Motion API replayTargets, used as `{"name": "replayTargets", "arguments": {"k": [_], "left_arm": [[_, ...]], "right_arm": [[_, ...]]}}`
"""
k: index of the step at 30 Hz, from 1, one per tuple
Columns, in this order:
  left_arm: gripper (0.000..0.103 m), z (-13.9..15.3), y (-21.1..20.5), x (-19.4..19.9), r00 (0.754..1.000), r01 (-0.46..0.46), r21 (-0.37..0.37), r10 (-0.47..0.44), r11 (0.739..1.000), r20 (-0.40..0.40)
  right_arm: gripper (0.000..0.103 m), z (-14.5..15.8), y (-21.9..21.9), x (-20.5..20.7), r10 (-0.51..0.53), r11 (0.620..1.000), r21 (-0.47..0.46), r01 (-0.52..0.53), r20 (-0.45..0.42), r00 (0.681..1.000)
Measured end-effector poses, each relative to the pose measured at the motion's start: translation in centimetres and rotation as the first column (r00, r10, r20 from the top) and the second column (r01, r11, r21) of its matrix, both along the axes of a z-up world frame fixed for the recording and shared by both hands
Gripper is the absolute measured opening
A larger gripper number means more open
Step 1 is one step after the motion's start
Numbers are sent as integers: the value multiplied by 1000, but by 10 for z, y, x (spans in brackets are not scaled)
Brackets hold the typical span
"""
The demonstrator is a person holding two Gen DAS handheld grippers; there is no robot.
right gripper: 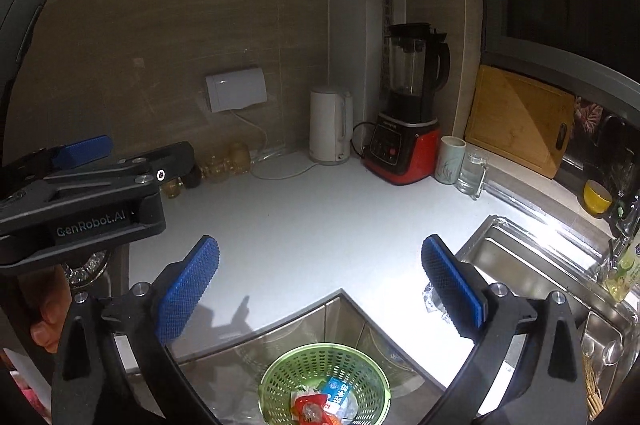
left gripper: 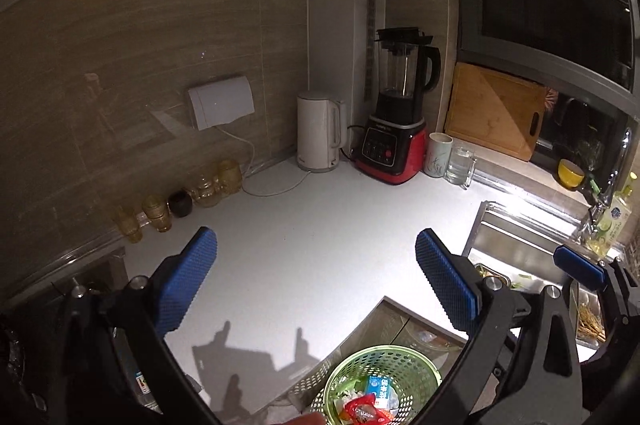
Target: Collect trash
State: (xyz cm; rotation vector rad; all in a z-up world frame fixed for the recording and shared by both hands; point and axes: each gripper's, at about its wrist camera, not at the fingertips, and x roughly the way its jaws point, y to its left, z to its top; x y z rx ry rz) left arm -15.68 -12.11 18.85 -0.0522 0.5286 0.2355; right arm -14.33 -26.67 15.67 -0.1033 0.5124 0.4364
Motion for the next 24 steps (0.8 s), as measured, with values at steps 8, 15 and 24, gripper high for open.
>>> {"name": "replayTargets", "arguments": {"k": [8,15,24], "left_arm": [[95,5,-1,-2,1000,0,-3,0,1000,12],[95,4,-1,-1,1000,-3,-3,3,1000,12],[95,-1,-4,1,1000,5,1,-5,1000,3]], "right_arm": [[101,6,1,0,5,1000,3,-5,11,1000],[101,7,0,0,2,1000,2,-3,14,1000],[101,7,-1,1,7,1000,2,-7,8,1000]]}}
